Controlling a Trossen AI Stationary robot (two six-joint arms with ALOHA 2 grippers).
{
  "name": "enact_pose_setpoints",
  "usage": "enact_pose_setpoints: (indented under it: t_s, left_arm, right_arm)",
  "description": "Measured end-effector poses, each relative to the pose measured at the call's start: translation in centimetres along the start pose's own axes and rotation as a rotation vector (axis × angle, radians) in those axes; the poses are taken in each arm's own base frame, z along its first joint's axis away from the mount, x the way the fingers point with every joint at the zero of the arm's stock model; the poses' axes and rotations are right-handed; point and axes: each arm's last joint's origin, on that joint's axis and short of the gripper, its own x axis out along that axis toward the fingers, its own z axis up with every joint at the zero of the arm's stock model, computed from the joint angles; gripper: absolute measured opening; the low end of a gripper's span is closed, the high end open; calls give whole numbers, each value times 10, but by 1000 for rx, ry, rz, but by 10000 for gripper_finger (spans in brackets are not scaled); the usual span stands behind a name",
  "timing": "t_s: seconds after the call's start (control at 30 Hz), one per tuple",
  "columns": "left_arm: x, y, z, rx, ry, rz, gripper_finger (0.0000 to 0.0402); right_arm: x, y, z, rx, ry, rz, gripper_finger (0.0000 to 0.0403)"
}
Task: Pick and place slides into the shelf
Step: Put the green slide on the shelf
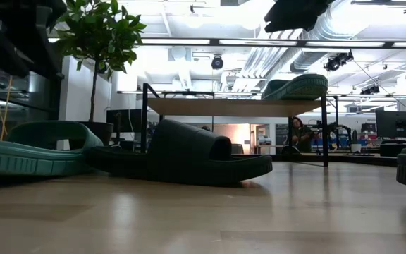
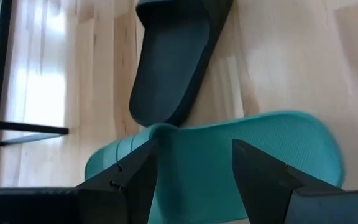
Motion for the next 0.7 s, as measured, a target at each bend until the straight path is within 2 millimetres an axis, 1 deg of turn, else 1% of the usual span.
enact_pose_setpoints:
  t_s: [0.3,0.6,0.7]
  left_arm:
    - [10,-5,-7,41,83,51,189]
    - [11,-4,-9,25,102,62,189]
    - [14,-4,-14,27,116,71,189]
  right_arm:
    - [0,0,2,-5,-21,2,204]
    - [0,0,3,-3,-27,3,204]
    - [0,0,3,3,-27,4,204]
